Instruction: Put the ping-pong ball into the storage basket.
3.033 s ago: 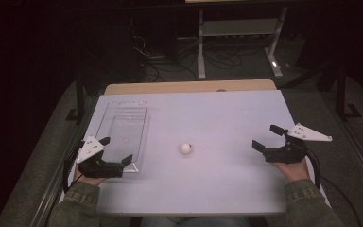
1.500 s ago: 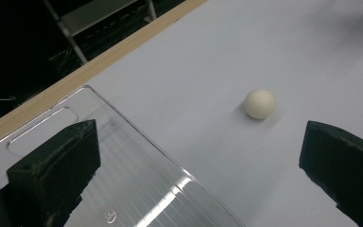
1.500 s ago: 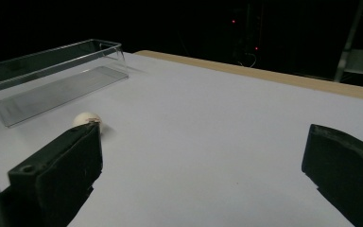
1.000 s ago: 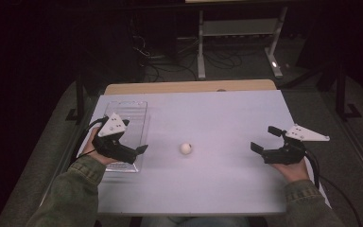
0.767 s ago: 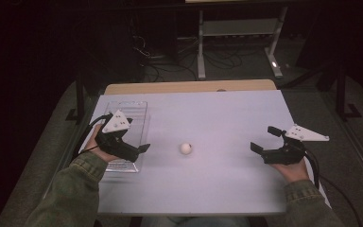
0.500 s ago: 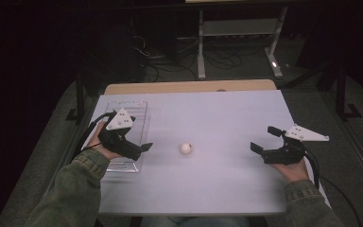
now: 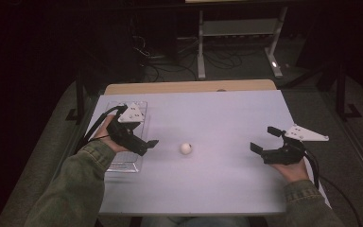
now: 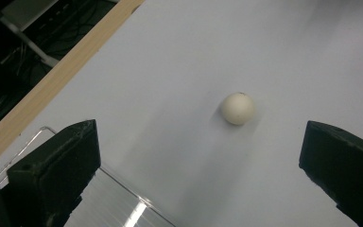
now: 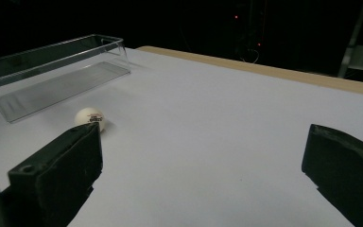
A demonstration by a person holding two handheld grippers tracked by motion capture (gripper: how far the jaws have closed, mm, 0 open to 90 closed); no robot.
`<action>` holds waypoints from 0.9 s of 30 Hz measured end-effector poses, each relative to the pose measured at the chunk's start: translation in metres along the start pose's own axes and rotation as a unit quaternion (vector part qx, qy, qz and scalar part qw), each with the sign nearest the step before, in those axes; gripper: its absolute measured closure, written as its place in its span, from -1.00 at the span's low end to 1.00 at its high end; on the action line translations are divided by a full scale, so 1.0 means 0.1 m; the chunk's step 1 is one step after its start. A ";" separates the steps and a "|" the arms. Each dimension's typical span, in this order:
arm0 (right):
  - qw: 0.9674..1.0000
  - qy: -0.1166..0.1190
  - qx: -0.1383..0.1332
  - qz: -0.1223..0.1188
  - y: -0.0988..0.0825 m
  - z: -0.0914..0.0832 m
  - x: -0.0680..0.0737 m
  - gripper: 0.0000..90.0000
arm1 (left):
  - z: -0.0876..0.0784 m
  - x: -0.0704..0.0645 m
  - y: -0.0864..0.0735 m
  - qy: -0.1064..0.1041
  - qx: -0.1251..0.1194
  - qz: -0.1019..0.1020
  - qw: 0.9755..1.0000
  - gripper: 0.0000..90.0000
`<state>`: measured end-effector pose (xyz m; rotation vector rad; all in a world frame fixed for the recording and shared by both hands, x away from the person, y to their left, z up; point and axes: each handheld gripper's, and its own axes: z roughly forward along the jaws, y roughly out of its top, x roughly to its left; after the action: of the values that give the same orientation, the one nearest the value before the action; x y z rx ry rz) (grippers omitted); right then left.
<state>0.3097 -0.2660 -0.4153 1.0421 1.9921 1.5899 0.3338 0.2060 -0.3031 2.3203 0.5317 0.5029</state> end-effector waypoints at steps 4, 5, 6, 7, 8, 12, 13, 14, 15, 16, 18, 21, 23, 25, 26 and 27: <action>1.000 0.001 0.000 0.001 0.00 0.00 0.00 -1.00 | 0.02 0.01 0.05 -0.003 0.004 0.004 1.000 -1.00; 1.000 0.001 0.001 0.002 0.00 0.00 0.00 -1.00 | 0.03 0.01 0.06 -0.003 0.004 0.006 1.000 -1.00; 1.000 0.001 0.001 0.002 0.00 0.00 0.00 -1.00 | 0.04 0.01 0.07 -0.004 0.006 0.006 1.000 -1.00; 1.000 0.001 0.001 0.001 0.00 0.00 0.00 -1.00 | 0.05 0.01 0.08 -0.006 0.007 0.008 1.000 -1.00; 1.000 0.001 0.001 0.000 0.00 0.00 0.00 -1.00 | 0.05 0.01 0.08 -0.005 0.010 0.009 1.000 -1.00; 1.000 0.001 0.000 0.000 0.00 0.00 0.00 -1.00 | 0.08 0.01 0.11 -0.011 0.015 0.013 1.000 -1.00; 1.000 0.001 0.000 0.000 0.00 0.00 0.00 -1.00 | 0.09 0.01 0.11 -0.011 0.019 0.014 1.000 -1.00; 1.000 0.002 0.001 0.000 0.00 0.00 0.01 -1.00 | 0.11 0.01 0.12 -0.012 0.022 0.017 1.000 -1.00; 1.000 0.002 0.003 0.001 0.00 0.00 0.01 -1.00 | 0.12 0.01 0.13 -0.013 0.024 0.016 1.000 -1.00; 1.000 0.002 0.003 0.001 0.00 0.00 0.01 -1.00 | 0.13 0.01 0.14 -0.015 0.026 0.017 0.999 -1.00; 1.000 0.003 0.002 -0.001 0.00 0.01 0.01 -1.00 | 0.15 0.02 0.16 -0.019 0.029 0.021 0.999 -1.00; 1.000 0.003 0.003 0.001 0.00 0.01 0.01 -1.00 | 0.18 0.03 0.19 -0.022 0.033 0.022 0.999 -1.00; 1.000 0.004 0.003 0.001 0.00 0.01 0.01 -1.00 | 0.19 0.03 0.21 -0.024 0.034 0.024 0.999 -1.00; 1.000 0.004 0.003 0.000 0.00 0.01 0.01 -1.00 | 0.21 0.04 0.23 -0.028 0.037 0.025 0.999 -1.00; 1.000 0.004 0.003 0.000 0.00 0.01 0.01 -1.00 | 0.23 0.04 0.25 -0.029 0.042 0.028 0.998 -1.00; 1.000 0.005 0.004 -0.001 -0.01 0.01 0.01 -1.00 | 0.24 0.04 0.27 -0.029 0.047 0.033 0.998 -1.00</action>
<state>0.3100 -0.2646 -0.4161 1.0380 2.0062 1.5905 0.3551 0.1768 -0.3000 2.4407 0.4618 0.4485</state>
